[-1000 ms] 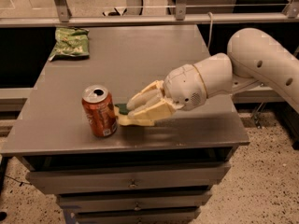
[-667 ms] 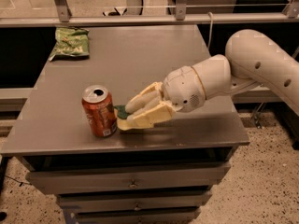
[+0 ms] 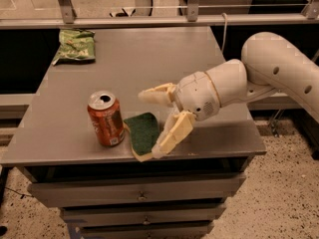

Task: Move sponge near coke can

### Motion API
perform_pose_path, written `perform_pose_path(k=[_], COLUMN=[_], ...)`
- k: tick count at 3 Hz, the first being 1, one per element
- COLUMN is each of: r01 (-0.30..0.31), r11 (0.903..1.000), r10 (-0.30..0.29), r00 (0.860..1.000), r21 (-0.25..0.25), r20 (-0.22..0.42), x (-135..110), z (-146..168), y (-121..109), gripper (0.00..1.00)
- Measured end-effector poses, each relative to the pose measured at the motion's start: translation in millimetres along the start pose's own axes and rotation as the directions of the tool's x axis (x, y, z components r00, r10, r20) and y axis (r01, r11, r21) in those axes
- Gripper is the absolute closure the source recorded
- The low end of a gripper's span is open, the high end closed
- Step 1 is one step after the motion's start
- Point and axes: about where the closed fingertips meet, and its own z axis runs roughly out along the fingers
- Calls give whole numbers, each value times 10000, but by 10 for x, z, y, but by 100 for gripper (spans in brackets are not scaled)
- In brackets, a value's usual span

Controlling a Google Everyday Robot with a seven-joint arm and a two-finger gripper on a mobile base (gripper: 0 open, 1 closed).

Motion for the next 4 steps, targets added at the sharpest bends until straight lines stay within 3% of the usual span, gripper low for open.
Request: perform_pose_path(k=[1, 2, 3, 4], r01=[-85, -357, -399, 59], r11=[9999, 9965, 9806, 9396], r10=[85, 358, 443, 111], r00=[10000, 9994, 9988, 9988], r21=[118, 760, 1917, 3423], r20=[-26, -1, -188, -476], x=[26, 147, 307, 292], z=[-28, -244, -651, -1292], y=[-27, -256, -715, -1206], gripper=[0, 0, 0, 0])
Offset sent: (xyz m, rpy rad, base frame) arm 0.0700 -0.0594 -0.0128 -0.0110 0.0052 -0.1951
